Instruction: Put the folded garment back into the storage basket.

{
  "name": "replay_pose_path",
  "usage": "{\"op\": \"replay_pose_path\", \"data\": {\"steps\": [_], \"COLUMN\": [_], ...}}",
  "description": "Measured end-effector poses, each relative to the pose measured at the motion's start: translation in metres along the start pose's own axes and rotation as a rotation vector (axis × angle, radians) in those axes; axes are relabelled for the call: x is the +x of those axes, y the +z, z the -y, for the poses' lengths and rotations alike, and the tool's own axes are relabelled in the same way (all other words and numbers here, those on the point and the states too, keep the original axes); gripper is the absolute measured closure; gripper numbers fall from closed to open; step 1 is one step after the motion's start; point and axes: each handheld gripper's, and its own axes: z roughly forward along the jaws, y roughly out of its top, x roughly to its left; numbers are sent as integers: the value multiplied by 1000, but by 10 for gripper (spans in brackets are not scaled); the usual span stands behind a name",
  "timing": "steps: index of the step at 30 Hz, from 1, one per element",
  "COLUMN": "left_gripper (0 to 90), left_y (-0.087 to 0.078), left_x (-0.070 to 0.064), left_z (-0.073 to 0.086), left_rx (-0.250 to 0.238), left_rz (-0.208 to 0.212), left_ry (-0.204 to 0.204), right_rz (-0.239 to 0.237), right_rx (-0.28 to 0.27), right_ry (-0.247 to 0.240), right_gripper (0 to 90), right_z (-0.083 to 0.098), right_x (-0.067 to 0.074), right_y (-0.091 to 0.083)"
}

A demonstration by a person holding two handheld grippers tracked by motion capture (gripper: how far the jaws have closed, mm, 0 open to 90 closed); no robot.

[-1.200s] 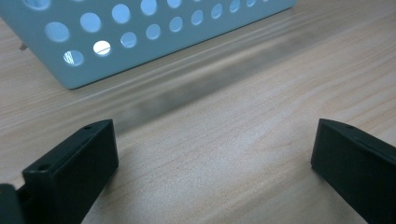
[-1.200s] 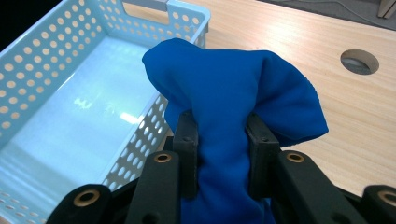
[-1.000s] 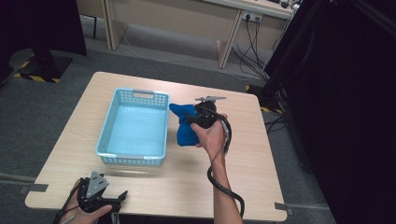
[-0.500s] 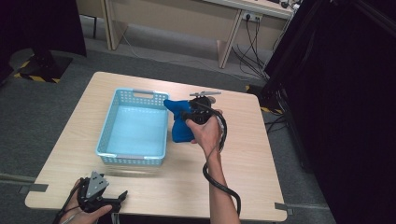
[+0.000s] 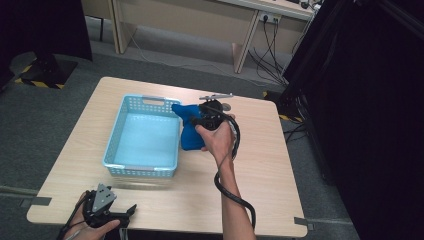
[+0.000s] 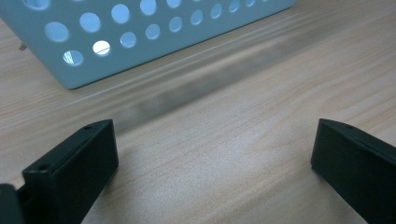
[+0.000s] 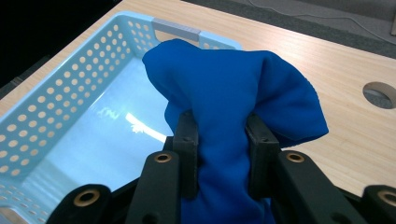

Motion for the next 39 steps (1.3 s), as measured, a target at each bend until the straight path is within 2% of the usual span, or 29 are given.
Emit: {"op": "replay_pose_path", "data": {"steps": [13, 27, 39], "left_gripper": [0, 0, 0], "left_y": [0, 0, 0], "left_x": [0, 0, 0], "left_z": [0, 0, 0], "left_rx": [1, 1, 0], "left_rz": [1, 1, 2], "left_ry": [0, 0, 2], "right_rz": [-18, -26, -43], "right_rx": [-2, 18, 29], "right_ry": [-24, -53, -82], "right_gripper": [711, 711, 711], "right_z": [-10, -19, -29], "right_x": [19, 33, 52], "right_y": [6, 22, 37]}}
